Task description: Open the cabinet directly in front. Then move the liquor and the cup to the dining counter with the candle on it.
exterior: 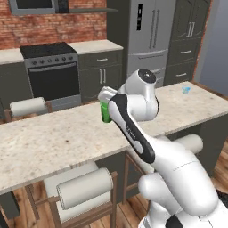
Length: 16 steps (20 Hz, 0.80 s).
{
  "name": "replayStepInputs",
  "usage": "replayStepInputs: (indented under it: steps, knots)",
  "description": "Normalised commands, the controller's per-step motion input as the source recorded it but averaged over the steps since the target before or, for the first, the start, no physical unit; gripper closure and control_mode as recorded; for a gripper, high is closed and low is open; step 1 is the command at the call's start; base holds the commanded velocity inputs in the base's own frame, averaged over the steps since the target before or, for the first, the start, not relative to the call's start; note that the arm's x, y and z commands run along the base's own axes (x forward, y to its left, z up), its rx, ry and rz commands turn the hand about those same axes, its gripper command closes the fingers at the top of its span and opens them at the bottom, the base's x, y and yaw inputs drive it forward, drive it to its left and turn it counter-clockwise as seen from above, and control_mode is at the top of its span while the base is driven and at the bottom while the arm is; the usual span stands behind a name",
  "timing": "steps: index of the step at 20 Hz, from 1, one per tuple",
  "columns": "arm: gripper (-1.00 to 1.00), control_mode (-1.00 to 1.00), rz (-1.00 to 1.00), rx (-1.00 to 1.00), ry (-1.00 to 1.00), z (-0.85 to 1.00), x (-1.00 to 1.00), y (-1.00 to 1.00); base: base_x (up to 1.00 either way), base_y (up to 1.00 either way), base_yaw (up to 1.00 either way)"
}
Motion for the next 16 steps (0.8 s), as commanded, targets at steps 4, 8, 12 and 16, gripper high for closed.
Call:
replayStepInputs:
  steps: [4,8,12,16]
  knots:
    - [1.0,-1.0,0.0,0.0,0.09,-0.11,0.87,0.0,0.0,0.0,0.0]
    - [1.0,-1.0,0.0,0.0,0.06,-0.27,0.91,0.0,0.0,0.0,0.0]
    - [1.0,-1.0,0.0,-0.03,0.01,-0.47,0.83,0.0,0.0,0.0,0.0]
    - [1.0,-1.0,0.0,-0.07,0.0,-0.68,0.36,0.0,0.0,0.0,0.0]
